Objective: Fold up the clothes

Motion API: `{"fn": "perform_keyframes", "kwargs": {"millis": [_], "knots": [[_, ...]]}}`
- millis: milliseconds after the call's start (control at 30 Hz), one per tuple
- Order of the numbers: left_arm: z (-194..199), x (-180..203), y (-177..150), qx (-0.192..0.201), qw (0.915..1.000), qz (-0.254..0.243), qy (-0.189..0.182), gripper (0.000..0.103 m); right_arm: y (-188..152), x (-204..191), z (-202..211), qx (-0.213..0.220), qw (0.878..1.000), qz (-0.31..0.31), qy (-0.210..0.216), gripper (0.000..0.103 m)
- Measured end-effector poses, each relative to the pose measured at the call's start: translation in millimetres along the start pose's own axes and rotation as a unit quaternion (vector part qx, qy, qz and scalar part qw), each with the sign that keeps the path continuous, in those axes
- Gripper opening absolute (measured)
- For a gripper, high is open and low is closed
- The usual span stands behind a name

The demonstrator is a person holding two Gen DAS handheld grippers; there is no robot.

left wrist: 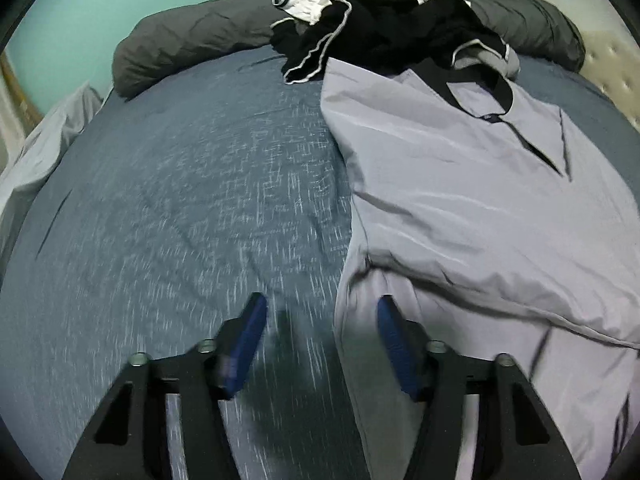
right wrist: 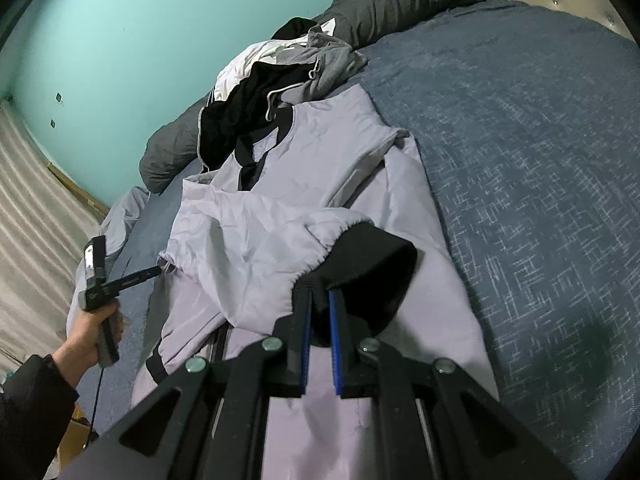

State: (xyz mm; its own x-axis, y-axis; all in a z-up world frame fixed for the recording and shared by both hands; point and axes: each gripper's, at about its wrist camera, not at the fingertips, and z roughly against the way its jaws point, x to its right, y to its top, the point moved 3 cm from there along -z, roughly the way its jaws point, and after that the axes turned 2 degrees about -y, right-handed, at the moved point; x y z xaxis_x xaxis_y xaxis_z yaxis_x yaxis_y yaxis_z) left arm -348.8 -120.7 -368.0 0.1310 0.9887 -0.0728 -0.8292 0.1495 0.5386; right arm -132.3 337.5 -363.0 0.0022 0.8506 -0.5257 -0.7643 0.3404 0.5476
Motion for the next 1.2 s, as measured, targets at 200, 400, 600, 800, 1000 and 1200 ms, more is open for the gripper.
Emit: {"fn": "perform_keyframes", "kwargs": {"millis": [200, 400, 600, 800, 1000, 1200], "knots": [[-19, -3, 8, -0.009, 0.9998, -0.005, -0.017, 0.004, -2, -5, -11, -0.017, 1.0, 0.004, -0.002, 0.008], [-11, -25, 0, 0.014, 0.9966, 0.057, -0.058, 0.003, -4, -8, -15, -0.035, 0.999, 0.004, 0.006, 0.008], [-10, -32, -9, -0.003, 0.9949, 0.079, -0.062, 0.009, -7, -11, -19, -0.057, 0.998, 0.015, -0.008, 0.011], [24, -33, -1, 0.043, 0.9952, 0.075, -0.046, 0.031, 6, -2, 19, -0.012, 0.999, -0.015, -0.033, 0.015], [14, -1, 19, 0.036, 0.998, 0.012, -0.05, 0.031, 33, -30, -2, -0.002, 0.999, 0.031, -0.025, 0.015], [-21, 0, 7, -0.016, 0.9993, -0.002, -0.035, 0.031, 30, -33, -75, -0.077, 0.994, 0.065, -0.05, 0.015]]}}
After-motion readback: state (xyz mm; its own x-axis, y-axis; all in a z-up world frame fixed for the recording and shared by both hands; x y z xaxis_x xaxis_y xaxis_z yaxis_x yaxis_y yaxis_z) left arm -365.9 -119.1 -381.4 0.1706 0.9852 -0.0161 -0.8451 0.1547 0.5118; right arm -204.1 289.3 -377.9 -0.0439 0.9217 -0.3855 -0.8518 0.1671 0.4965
